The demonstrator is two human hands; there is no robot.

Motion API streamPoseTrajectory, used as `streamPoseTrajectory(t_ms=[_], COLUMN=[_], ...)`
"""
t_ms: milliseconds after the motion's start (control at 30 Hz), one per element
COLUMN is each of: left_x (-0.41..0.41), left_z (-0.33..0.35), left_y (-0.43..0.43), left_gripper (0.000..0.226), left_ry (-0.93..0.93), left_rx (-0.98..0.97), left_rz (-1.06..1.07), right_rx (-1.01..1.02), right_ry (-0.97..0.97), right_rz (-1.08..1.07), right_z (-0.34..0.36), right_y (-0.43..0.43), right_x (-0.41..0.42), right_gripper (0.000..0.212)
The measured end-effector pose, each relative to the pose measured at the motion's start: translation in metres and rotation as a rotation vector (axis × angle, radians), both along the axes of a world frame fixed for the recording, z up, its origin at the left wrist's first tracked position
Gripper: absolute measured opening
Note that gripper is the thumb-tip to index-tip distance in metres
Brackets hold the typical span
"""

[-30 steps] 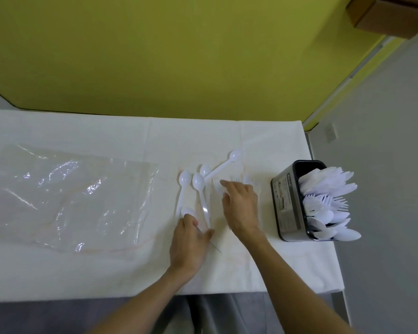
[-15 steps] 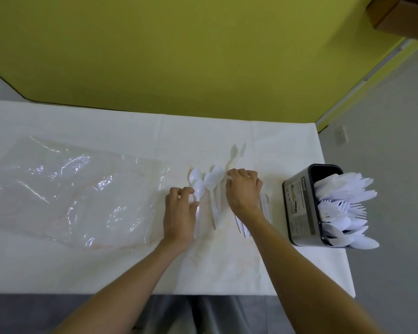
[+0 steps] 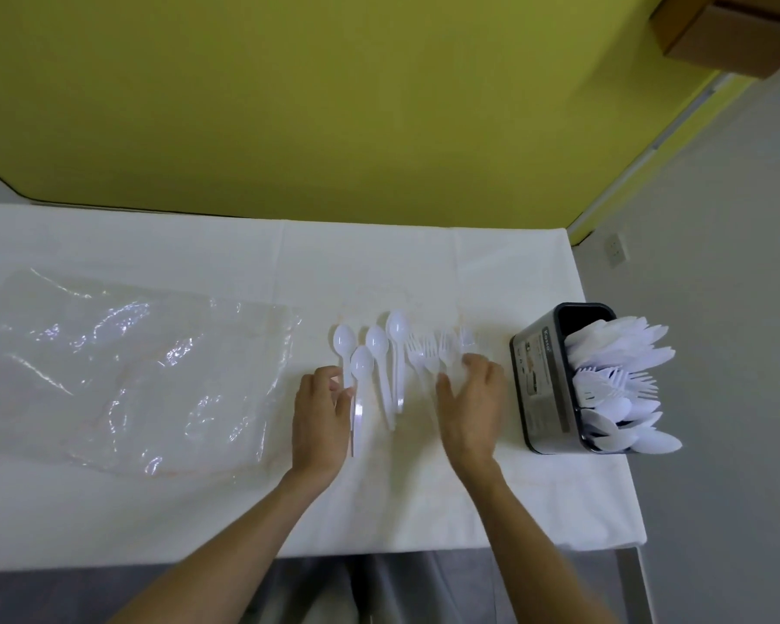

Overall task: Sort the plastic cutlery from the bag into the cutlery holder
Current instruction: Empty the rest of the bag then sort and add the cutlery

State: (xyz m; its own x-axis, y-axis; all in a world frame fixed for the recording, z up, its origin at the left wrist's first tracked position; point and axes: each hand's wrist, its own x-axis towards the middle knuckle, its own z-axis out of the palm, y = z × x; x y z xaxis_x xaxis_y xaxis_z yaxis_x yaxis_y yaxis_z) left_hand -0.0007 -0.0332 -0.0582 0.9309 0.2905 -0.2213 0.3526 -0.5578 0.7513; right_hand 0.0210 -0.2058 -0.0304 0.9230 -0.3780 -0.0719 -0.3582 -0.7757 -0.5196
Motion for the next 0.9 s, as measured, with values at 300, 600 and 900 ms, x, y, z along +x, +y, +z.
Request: streamPoseTrajectory(t_ms=[300,600,900], left_x=[0.015,0.048,0.033], left_z=[0.021,0.023,0.014], left_y=[-0.059,-0.122,-0.121], left_gripper=[0.018,0.066,0.021], left_ry=[-0.007,0.232,0.311], left_rx=[-0.026,0.237,0.205], left_rz=[-0.247,-0.375,-0.358], right_rx=[0.107,0.251,0.423], right_ry=[0.309,0.433,0.41], right_rz=[-0.12,-0.08,-0.089], right_z=[-0.009,-0.011,-0.004], right_y=[-0.024,-0.049,-0.07], right_x=[0.015,-0.019,-0.033], right_gripper=[0.033,0.015,0.013])
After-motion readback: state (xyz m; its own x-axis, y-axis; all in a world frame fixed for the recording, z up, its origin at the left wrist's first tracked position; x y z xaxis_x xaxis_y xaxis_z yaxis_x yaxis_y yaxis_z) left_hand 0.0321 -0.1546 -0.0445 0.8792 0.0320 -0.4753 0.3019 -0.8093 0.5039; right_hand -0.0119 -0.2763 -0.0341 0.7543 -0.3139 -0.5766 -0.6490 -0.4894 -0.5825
